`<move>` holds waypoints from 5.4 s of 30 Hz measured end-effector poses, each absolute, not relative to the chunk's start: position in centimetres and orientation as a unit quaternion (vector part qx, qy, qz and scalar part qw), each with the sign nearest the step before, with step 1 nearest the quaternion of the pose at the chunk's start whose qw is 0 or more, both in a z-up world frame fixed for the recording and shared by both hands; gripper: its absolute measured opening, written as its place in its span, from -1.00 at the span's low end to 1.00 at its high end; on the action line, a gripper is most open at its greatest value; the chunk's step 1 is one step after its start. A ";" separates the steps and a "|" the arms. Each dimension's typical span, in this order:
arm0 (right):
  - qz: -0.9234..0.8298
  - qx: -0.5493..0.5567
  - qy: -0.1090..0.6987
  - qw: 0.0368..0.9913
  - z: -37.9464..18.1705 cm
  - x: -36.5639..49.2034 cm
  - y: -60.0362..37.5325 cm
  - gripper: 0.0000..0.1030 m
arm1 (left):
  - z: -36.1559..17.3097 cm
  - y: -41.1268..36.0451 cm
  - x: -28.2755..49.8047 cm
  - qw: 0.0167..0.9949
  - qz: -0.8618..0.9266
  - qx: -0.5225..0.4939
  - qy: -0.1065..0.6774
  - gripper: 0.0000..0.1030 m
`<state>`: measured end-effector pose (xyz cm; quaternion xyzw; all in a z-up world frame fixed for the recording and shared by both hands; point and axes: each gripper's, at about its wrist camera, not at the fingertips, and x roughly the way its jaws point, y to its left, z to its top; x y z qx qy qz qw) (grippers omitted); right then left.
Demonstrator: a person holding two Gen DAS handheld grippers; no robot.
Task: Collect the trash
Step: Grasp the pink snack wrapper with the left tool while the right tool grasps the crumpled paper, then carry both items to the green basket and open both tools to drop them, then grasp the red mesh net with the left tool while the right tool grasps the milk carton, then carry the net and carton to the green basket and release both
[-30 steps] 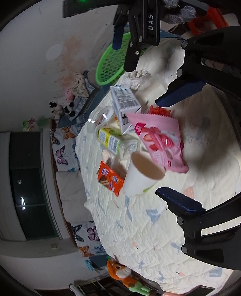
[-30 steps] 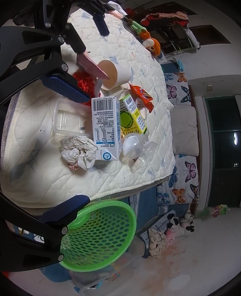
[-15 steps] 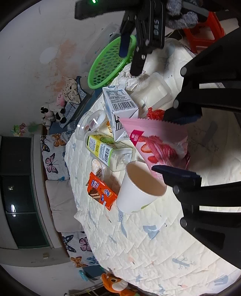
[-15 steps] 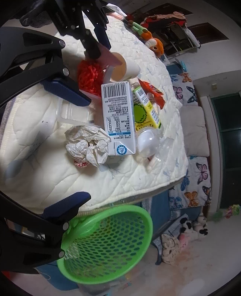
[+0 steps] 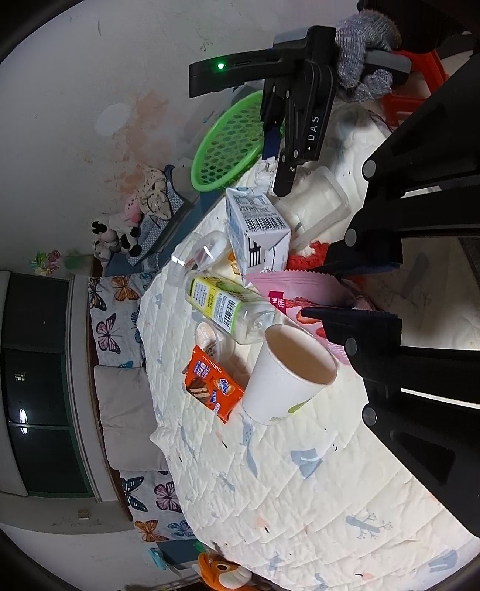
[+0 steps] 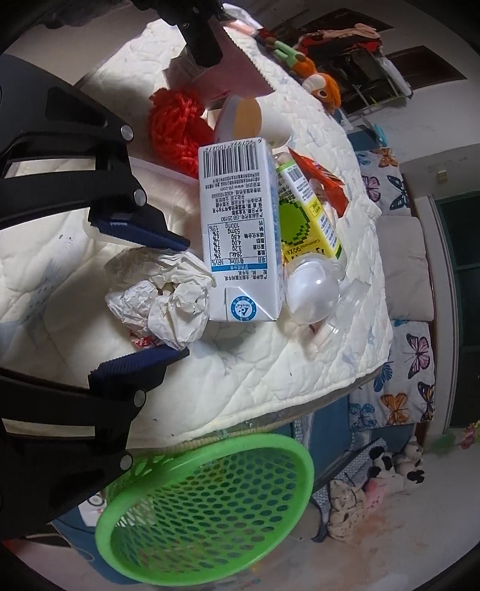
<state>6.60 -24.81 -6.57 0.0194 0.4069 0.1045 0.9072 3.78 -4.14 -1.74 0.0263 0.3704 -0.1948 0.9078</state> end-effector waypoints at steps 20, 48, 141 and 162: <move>0.105 0.059 0.350 0.929 -1.6 4.0 -29.1 -0.03 | 5.1 -4.2 5.0 0.903 -0.275 -0.013 0.329 -0.73; -0.052 0.122 0.374 0.918 -6.3 6.1 -44.7 0.28 | 4.2 -29.4 15.6 0.824 -0.424 -0.002 0.376 -0.73; 0.192 0.448 0.464 0.740 -9.2 12.2 -30.9 0.36 | -6.1 -5.5 4.9 0.869 -0.238 -0.042 0.431 -0.42; 0.180 0.315 0.357 0.861 -1.2 9.1 -32.7 -0.04 | -2.9 -4.7 5.3 0.880 -0.249 -0.051 0.400 -0.42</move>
